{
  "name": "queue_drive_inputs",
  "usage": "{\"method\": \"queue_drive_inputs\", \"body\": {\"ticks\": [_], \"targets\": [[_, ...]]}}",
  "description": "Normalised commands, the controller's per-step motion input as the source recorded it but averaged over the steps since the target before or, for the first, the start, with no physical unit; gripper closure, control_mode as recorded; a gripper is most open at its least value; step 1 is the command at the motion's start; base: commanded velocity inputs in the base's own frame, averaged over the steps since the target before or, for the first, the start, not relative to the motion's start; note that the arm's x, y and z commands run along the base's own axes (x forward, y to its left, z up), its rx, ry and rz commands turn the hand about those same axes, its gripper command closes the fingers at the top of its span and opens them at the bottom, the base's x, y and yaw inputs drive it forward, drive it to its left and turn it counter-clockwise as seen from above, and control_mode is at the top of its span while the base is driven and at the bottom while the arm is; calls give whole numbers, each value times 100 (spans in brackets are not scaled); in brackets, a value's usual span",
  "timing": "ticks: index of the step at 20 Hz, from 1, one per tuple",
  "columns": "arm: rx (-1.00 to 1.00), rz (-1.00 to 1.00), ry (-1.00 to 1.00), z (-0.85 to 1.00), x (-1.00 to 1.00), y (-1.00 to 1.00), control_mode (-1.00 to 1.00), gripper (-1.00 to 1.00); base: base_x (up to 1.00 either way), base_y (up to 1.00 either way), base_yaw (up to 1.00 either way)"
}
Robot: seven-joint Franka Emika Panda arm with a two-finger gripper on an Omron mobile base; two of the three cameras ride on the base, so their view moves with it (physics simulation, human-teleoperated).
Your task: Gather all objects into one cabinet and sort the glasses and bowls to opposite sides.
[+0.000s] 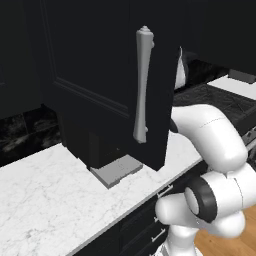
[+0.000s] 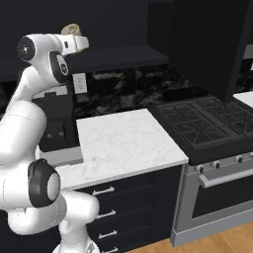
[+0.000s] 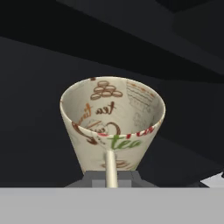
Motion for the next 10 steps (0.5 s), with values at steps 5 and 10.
{"method": "queue_drive_inputs", "body": {"ticks": [5,10], "targets": [[0,1,-1,-59,-51,-47,-100,100,0,0,0],[0,0,0,-40,-87,-62,-100,100,0,0,0]]}}
